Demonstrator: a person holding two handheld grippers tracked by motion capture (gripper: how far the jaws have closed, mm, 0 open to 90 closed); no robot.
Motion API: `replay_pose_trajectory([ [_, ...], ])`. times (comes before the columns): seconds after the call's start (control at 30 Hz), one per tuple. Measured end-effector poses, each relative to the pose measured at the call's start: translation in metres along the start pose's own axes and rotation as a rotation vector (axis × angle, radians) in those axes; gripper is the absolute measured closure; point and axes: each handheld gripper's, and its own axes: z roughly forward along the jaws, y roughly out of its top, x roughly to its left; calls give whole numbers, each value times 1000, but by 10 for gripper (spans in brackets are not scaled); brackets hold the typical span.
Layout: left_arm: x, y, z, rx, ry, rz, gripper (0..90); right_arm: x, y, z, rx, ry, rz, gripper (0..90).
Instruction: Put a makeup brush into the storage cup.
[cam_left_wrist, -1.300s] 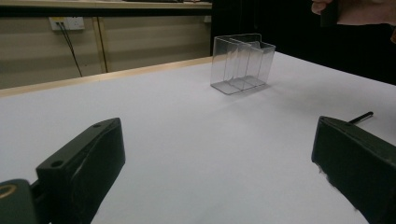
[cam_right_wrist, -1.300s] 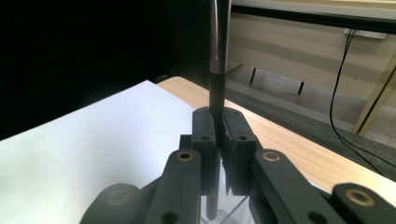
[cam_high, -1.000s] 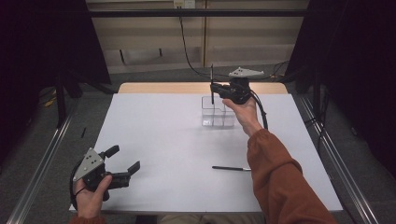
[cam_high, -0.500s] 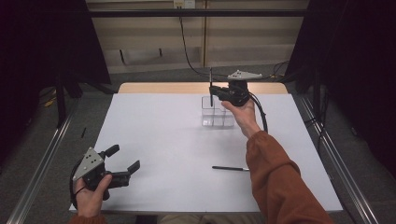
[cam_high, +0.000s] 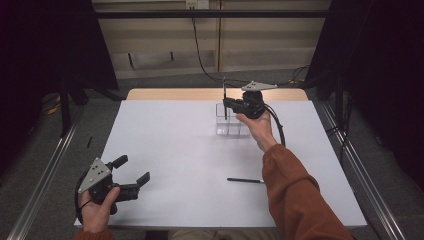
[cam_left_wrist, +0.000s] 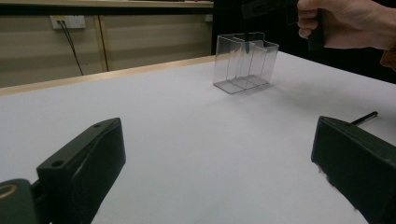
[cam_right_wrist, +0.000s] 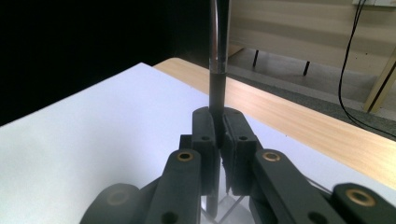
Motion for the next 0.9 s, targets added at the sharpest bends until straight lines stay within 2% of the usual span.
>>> replay_pose_trajectory([
  [0.63, -1, 0, 2, 6, -5, 18, 29, -3, -18, 3, 35, -8, 12, 843],
  [0.9, -2, 0, 2, 8, -5, 23, 29, -4, -18, 2, 23, -2, 24, 832],
])
